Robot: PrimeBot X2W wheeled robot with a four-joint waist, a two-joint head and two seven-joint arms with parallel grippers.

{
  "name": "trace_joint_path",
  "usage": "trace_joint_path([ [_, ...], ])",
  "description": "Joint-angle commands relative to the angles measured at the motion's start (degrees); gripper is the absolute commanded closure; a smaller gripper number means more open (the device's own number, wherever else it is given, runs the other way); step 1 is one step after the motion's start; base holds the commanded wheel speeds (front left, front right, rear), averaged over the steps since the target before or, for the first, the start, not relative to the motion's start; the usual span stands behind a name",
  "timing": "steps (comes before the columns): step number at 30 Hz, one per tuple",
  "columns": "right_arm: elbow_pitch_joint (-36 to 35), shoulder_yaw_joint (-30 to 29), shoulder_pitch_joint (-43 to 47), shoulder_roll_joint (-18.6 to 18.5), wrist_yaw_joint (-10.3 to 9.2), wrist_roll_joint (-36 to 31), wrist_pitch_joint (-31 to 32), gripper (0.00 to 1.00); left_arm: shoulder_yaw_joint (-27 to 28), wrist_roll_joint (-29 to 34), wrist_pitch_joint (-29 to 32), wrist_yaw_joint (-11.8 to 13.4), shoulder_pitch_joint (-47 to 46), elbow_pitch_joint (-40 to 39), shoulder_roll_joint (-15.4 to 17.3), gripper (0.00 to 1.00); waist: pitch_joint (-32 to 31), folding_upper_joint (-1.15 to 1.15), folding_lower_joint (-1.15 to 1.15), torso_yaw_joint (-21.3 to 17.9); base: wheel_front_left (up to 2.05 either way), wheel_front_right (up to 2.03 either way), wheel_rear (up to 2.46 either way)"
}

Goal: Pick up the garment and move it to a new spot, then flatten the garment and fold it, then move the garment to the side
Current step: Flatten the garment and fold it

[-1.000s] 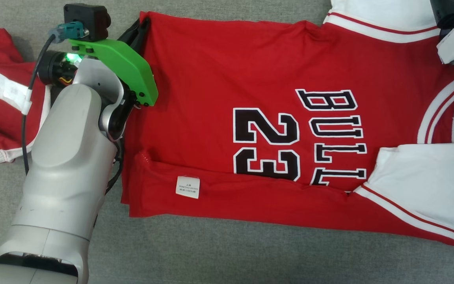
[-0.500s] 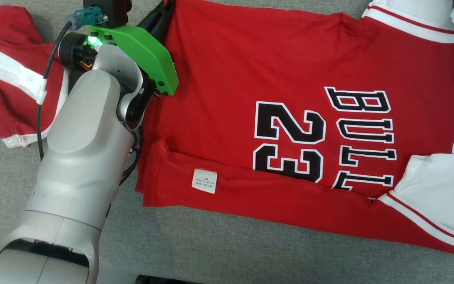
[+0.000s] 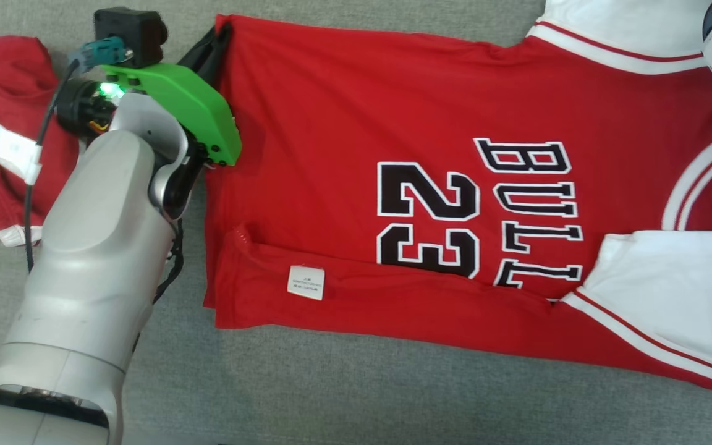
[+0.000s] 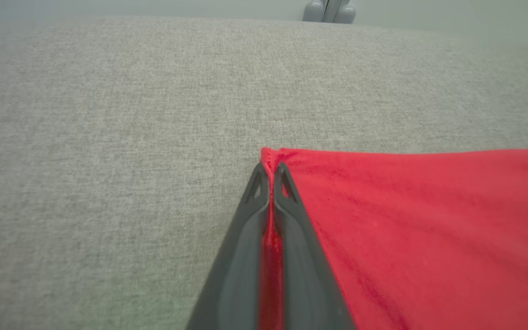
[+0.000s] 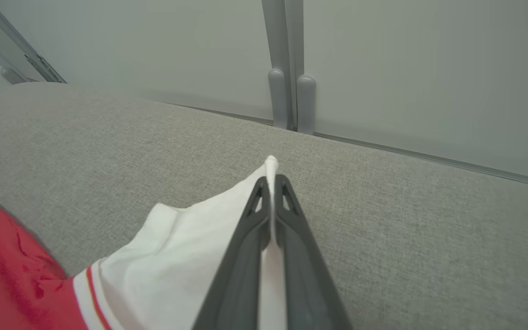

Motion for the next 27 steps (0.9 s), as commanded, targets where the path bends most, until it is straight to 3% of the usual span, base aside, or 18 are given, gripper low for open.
trace_joint_path([
  [1,-1.1,0.2,1.4,-0.8,-0.09,0.7,-1.6,1.0,0.6,-0.3,-0.5,0.6,0.8,-0.2,1.7,1.0,-2.4,0.0,-0.01,-2.2,0.0,0.0,0.0],
  [10,-9.0,-0.5,11.5,-4.6,-0.09,4.5,-11.2,1.0,0.6,-0.4,-0.7,1.5,6.6,-6.9,5.3,1.0,-7.5,0.0,-0.01,-5.6,0.0,0.0,0.0],
  [18,-16.5,-4.2,27.0,-6.1,-0.09,7.3,-16.9,1.0,2.0,-1.1,0.0,6.4,18.9,-21.6,10.2,1.0,-10.5,0.0,-0.01,-8.1,0.0,0.0,0.0],
  [27,-22.2,-12.2,46.1,-0.1,-0.09,4.1,-18.5,1.0,4.6,-3.7,3.0,13.7,36.3,-40.1,14.1,1.0,-12.1,0.0,-0.01,-9.3,0.0,0.0,0.0],
])
